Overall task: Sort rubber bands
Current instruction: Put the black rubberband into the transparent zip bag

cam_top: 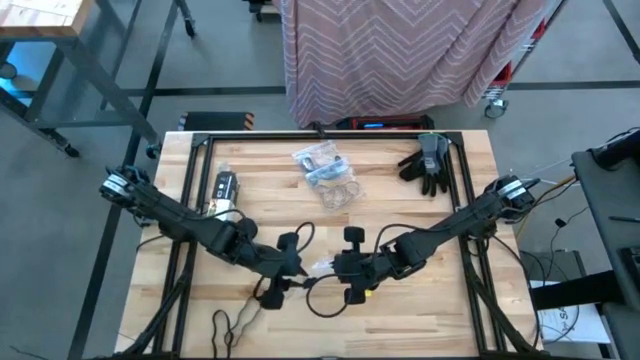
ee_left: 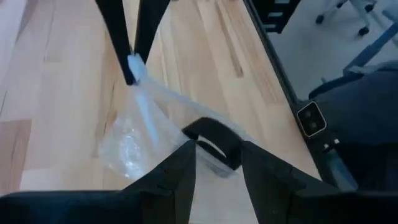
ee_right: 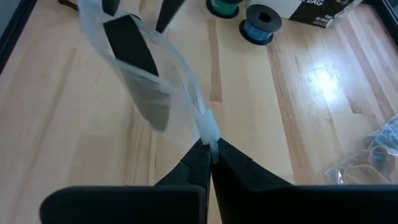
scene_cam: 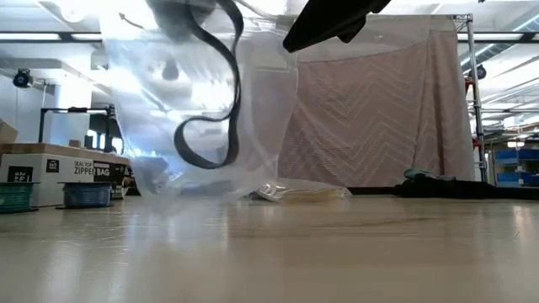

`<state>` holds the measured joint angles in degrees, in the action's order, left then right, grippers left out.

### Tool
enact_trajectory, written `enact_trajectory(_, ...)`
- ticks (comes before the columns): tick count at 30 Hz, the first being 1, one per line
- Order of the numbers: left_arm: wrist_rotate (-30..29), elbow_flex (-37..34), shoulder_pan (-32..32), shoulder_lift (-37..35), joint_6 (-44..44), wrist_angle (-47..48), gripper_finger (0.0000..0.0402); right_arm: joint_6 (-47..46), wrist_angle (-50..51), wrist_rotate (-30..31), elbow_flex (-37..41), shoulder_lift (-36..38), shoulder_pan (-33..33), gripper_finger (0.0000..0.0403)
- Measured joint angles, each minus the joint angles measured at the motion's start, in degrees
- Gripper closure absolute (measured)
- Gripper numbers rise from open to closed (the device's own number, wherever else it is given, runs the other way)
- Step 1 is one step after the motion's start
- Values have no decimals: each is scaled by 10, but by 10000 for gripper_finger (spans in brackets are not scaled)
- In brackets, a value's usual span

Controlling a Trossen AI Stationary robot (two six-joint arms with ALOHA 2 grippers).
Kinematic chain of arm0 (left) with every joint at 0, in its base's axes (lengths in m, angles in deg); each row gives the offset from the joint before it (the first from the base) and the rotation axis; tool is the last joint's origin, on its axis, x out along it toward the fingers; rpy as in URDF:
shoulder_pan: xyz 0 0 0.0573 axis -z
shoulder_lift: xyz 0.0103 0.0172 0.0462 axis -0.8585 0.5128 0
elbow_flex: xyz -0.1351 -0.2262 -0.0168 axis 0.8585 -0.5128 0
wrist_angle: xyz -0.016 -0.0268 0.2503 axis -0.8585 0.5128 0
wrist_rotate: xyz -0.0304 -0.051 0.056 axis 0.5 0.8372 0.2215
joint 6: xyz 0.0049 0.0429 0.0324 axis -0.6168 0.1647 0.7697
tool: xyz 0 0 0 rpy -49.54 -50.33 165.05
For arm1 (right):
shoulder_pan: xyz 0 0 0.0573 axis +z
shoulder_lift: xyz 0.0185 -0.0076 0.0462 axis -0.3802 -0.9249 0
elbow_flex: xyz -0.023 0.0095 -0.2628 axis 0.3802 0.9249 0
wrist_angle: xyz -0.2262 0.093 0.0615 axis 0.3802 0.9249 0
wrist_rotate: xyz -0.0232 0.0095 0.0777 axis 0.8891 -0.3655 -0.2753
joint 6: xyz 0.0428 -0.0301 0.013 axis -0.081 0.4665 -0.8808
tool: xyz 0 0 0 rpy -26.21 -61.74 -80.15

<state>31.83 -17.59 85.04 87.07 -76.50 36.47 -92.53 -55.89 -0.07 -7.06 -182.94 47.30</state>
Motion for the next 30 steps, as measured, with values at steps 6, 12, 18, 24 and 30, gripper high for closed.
enact_trajectory(6, -26, 59, 1, -3, 24, 26, 286, 0, 1, 0, 0, 0, 0, 403)
enact_trajectory(12, -46, 72, 0, 9, 45, 49, 286, -1, 1, 0, 0, 0, 0, 403)
enact_trajectory(18, -35, 67, 1, 38, -2, 103, 286, -1, 3, 0, 0, 0, 0, 403)
enact_trajectory(24, -5, 66, 2, 82, -4, 112, 286, -1, 3, 0, 0, 0, 0, 403)
enact_trajectory(30, -5, 66, 2, 97, -13, 149, 286, -1, 3, 0, 0, 0, 0, 403)
